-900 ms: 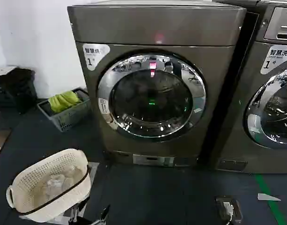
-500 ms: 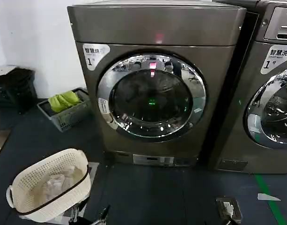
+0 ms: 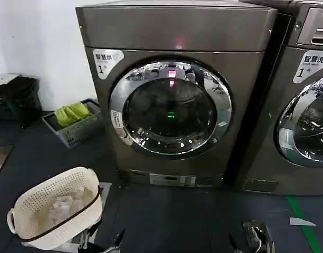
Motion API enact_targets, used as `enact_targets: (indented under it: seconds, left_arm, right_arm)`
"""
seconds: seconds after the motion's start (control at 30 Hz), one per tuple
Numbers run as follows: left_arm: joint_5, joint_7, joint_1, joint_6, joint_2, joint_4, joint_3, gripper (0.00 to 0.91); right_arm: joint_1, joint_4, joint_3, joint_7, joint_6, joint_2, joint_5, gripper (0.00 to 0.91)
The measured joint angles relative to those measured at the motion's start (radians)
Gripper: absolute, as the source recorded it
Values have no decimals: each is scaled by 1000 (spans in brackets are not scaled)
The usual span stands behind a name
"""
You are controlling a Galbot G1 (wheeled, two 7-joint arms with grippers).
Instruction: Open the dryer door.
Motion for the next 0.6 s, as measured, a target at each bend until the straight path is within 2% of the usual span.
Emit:
enact_targets:
  seconds: [0.6]
  left_arm:
    - [15,0,-1,-26,-4,-9,0,907]
  right_arm:
    - [244,-136,-67,1,-9,-196,82,907]
